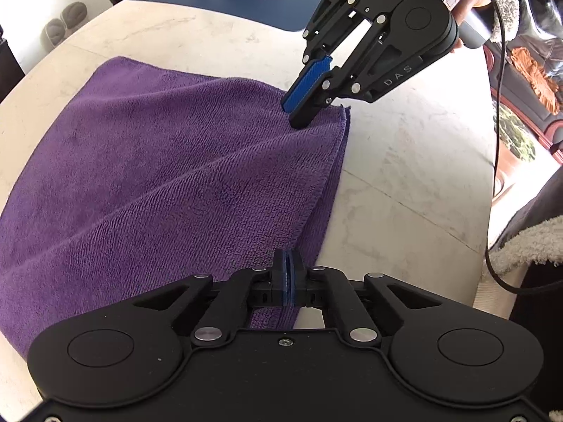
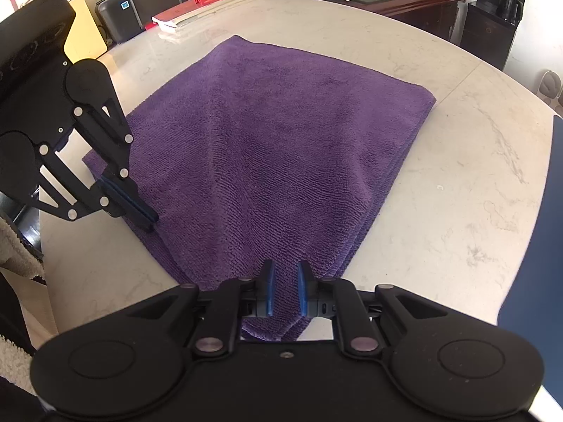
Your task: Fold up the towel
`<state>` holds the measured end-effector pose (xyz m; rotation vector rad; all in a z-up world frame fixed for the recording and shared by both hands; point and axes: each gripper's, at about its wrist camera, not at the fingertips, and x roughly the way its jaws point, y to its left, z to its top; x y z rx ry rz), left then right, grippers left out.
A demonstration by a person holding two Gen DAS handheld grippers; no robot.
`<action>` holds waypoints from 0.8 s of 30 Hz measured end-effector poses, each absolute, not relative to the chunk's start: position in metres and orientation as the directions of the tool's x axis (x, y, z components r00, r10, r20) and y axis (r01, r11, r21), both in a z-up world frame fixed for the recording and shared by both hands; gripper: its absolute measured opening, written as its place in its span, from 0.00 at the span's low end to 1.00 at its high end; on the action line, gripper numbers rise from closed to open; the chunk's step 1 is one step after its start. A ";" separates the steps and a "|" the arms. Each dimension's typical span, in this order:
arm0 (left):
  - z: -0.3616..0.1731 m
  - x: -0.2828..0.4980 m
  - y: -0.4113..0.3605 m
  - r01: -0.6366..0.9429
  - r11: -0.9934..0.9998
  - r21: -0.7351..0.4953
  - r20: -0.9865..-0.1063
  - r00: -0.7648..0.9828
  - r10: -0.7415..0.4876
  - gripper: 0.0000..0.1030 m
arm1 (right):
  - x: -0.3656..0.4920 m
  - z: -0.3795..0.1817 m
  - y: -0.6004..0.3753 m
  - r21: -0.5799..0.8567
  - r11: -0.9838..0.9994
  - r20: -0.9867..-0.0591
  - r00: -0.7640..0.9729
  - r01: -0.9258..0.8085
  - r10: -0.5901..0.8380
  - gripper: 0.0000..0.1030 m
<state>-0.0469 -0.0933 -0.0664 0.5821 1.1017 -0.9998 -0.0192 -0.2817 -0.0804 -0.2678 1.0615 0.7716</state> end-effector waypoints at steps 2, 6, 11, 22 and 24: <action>-0.066 -0.049 -0.092 0.885 0.458 -0.083 -0.926 0.102 -0.365 0.01 | -0.019 -0.080 -0.282 0.157 0.714 -0.860 0.261 -0.683 0.439 0.11; -0.068 -0.054 -0.091 0.881 0.466 -0.083 -0.925 0.105 -0.364 0.02 | -0.020 -0.081 -0.282 0.158 0.714 -0.859 0.262 -0.682 0.440 0.11; -0.067 -0.059 -0.090 0.857 0.500 -0.123 -0.922 0.088 -0.378 0.06 | -0.020 -0.080 -0.282 0.150 0.711 -0.861 0.263 -0.687 0.435 0.11; -0.055 -0.073 -0.040 0.742 0.669 -0.043 -0.926 0.222 -0.306 0.12 | -0.020 -0.080 -0.280 0.158 0.726 -0.856 0.273 -0.669 0.438 0.11; -0.057 -0.068 -0.040 0.747 0.665 -0.015 -0.927 0.239 -0.289 0.14 | -0.020 -0.080 -0.280 0.159 0.728 -0.857 0.273 -0.667 0.438 0.11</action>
